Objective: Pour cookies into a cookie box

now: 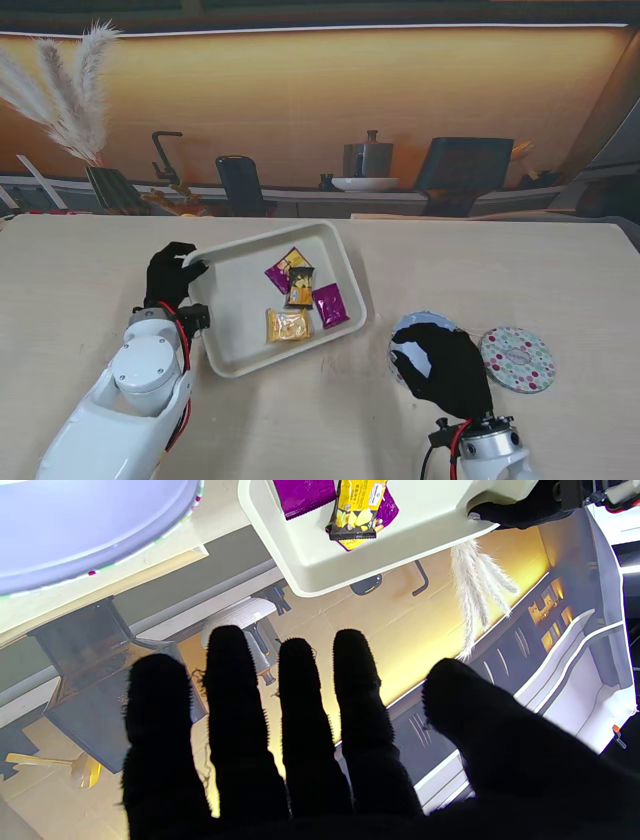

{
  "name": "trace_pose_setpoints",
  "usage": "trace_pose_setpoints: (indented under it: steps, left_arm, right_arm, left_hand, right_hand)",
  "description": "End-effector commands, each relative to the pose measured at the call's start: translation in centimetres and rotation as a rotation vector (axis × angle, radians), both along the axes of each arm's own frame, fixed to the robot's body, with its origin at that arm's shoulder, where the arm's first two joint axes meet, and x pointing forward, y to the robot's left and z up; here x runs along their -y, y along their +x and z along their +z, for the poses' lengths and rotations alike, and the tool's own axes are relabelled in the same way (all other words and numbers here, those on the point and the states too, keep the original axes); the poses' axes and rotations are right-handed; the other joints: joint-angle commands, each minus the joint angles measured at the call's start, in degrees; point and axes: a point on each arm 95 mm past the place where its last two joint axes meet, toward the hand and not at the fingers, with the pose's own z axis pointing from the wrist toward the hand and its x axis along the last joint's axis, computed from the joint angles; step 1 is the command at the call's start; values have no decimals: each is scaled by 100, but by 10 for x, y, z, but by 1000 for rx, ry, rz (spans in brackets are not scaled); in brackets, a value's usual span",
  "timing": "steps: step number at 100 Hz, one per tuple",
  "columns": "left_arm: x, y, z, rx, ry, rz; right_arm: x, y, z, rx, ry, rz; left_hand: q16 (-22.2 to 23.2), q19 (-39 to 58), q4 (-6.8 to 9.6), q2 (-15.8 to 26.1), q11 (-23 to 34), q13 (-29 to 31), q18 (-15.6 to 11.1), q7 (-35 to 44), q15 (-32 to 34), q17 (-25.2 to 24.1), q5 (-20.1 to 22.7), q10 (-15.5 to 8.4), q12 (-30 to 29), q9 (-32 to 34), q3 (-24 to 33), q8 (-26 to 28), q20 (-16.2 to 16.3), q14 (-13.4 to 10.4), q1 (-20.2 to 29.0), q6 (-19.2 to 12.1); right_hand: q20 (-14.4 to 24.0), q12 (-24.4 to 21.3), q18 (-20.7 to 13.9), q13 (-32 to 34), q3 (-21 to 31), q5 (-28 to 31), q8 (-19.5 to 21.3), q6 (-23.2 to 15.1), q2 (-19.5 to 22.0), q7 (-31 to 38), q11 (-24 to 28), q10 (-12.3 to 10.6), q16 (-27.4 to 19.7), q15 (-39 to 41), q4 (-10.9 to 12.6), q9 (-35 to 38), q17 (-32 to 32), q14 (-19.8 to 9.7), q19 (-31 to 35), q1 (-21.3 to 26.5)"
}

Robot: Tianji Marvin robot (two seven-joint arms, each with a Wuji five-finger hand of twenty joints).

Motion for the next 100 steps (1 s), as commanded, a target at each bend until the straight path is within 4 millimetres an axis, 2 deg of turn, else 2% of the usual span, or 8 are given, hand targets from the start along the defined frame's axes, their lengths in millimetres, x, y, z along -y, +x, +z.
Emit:
trace_pose_setpoints:
  steps: [1,31,64,100]
  left_arm:
    - [10,-1,10,33,-26,-21]
    - [21,-3,25,63,-30,-31]
    - [41,-8,48,93,-23,-79]
    - [66,-8,54,81,-25,-136]
  right_arm:
    - [-3,-2,0,-9,1,8]
    - [1,-6,2,4,7,-7]
    - [11,-14,5,42,16,-48]
    - [19,-25,10,81,31,-84]
  left_hand:
    - [-107,252,265,817,1243,292,149,765,-197,111,664,-327,280,635,1121,262,139,-275,368,-211]
    - [-112,257,278,809,1270,325,149,775,-160,127,661,-340,278,649,1154,245,141,-284,341,-236]
    - [-121,265,294,816,1288,337,149,784,-147,144,653,-365,273,659,1167,232,133,-300,323,-264]
    - [-130,283,314,807,1294,357,149,771,-136,147,650,-374,264,674,1180,209,124,-291,299,-277]
  right_hand:
    - [-38,-2,91,-17,-36,139,64,-128,120,-104,13,-48,-4,-24,114,60,-52,85,28,-166]
    - [-39,-3,89,-15,-37,143,82,-126,100,-108,11,-40,-2,-21,126,60,-57,88,23,-175]
    - [-38,-12,120,-20,1,178,104,-107,45,-138,-6,-28,-3,-22,124,84,-81,119,8,-175]
    - [-30,-18,142,-7,14,204,122,-89,28,-176,-19,-13,3,-4,118,96,-88,154,9,-176]
